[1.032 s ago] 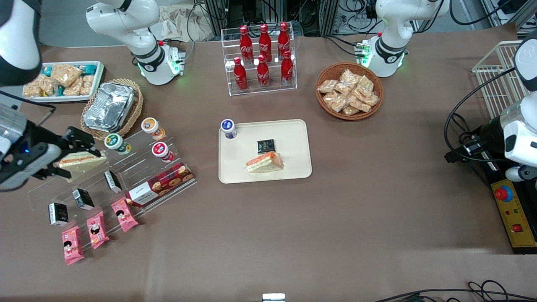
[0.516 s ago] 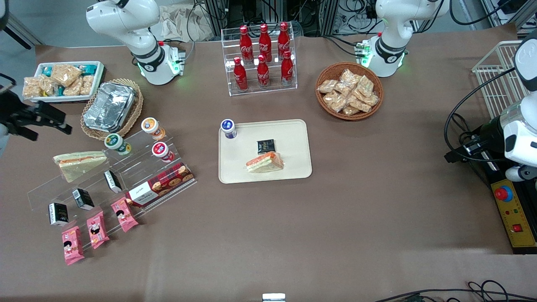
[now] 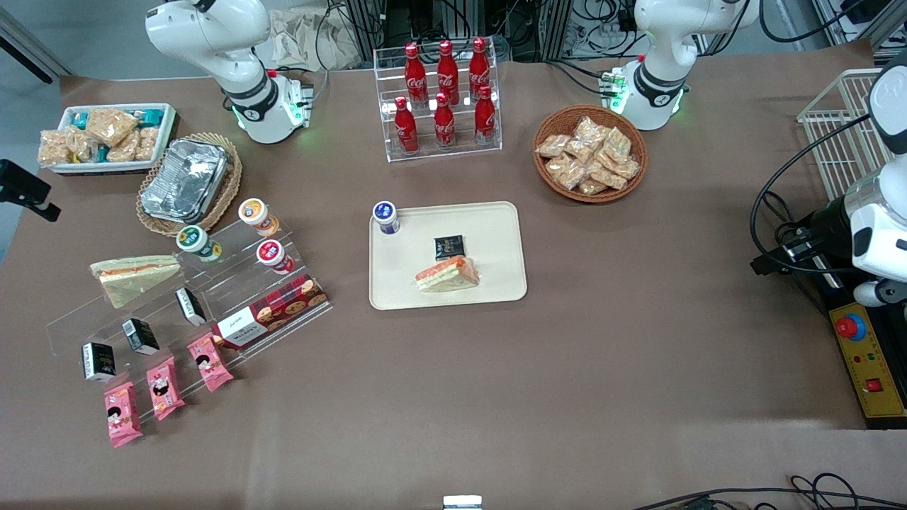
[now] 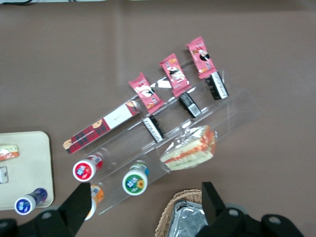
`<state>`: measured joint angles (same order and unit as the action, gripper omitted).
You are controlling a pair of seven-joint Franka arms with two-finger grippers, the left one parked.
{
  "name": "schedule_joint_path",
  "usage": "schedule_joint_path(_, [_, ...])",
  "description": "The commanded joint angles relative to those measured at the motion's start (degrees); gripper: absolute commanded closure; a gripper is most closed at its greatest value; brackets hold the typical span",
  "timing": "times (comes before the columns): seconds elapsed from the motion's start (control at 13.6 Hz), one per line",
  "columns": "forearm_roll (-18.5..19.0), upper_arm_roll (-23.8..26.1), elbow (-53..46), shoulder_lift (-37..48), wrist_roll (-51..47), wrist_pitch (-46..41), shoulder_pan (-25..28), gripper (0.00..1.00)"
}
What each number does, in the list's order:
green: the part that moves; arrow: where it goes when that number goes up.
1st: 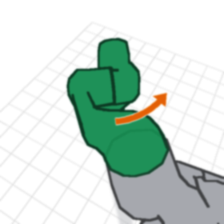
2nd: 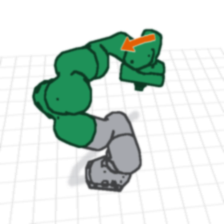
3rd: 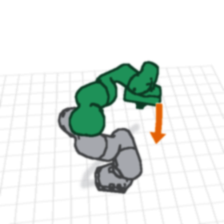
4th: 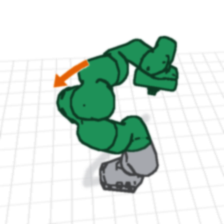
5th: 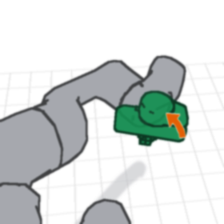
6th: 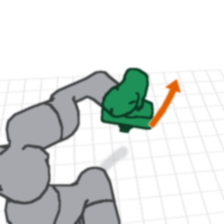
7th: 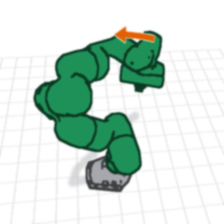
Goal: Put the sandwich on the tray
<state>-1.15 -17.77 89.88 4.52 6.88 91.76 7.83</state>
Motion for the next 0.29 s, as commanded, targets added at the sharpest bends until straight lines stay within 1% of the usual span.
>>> schedule_joint_path(0.0, [1.15,-0.52,0.74,0.14,-0.37,0.35,-0.18,0.01])
schedule_joint_path(0.07, [1.06,-0.69,0.74,0.05,-0.28,0.26,-0.35,0.01])
schedule_joint_path(0.22, [0.71,-2.88,0.74,0.14,-0.28,0.00,-0.18,0.01])
